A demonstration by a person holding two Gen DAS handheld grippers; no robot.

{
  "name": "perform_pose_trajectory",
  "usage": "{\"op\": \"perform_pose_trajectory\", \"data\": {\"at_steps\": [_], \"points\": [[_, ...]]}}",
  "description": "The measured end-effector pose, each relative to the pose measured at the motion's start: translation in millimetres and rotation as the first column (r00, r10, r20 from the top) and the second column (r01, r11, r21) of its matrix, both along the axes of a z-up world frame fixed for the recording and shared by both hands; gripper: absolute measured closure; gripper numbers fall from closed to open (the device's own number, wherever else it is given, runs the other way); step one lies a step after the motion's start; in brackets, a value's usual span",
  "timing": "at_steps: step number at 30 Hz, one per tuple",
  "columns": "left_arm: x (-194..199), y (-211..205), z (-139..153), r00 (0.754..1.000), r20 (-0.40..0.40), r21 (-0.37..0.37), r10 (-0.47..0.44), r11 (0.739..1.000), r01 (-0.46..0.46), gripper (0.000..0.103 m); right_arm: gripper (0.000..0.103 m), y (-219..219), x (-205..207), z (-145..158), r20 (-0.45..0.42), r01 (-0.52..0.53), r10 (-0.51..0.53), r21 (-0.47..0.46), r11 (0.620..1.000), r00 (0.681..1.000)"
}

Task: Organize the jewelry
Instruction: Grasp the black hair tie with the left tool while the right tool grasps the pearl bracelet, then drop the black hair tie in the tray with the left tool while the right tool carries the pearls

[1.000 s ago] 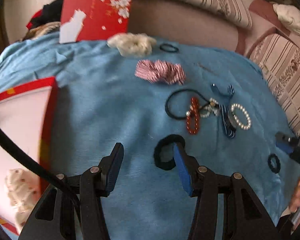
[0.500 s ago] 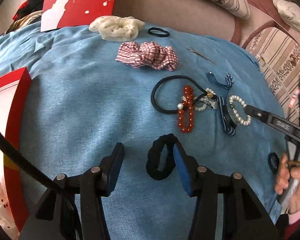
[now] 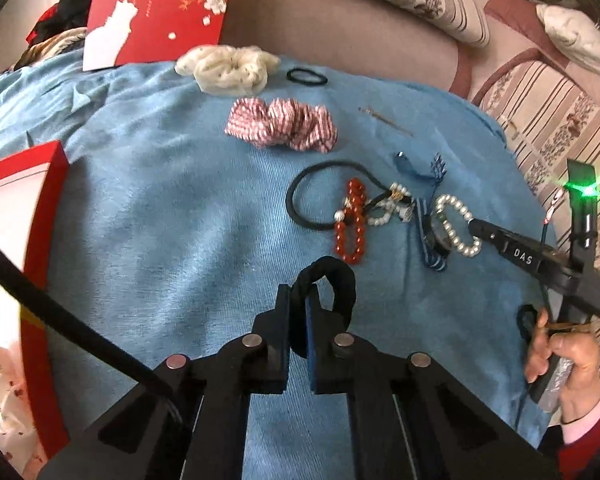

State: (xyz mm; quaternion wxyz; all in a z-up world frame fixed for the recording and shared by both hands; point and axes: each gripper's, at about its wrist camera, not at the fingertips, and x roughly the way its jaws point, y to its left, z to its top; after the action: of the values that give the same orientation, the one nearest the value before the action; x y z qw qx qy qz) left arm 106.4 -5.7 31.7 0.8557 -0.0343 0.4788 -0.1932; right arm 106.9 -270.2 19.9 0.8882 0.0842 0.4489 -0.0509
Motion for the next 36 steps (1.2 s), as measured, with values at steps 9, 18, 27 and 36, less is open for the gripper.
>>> {"op": "perform_pose_trajectory", "data": {"at_steps": [9, 18, 27, 36], "points": [[-9.4, 45.4, 36.1, 0.995, 0.060, -0.060, 0.079, 0.995, -0.076, 0.097, 0.092, 18.5, -33.8, 46.1, 0.150, 0.006, -0.012, 0.038, 0.999, 0.989], [-15.1, 127.3, 62.1, 0.962, 0.092, -0.106, 0.256, 0.963, -0.246, 0.097, 0.092, 75.8, -66.0, 75.3, 0.221, -0.074, 0.067, 0.023, 0.997, 0.973], [-20.2, 229.3, 44.1, 0.887, 0.010, -0.059, 0.461, 0.886, -0.459, 0.097, 0.092, 179.4, -62.3, 105.2, 0.226, -0.267, 0.251, 0.040, 0.963, 0.941], [-30.7, 312.7, 15.5, 0.767, -0.099, 0.046, 0.633, 0.773, -0.632, 0.097, 0.092, 319.2, -43.5, 131.5, 0.218, -0.484, 0.477, -0.024, 0.875, 0.851]]}}
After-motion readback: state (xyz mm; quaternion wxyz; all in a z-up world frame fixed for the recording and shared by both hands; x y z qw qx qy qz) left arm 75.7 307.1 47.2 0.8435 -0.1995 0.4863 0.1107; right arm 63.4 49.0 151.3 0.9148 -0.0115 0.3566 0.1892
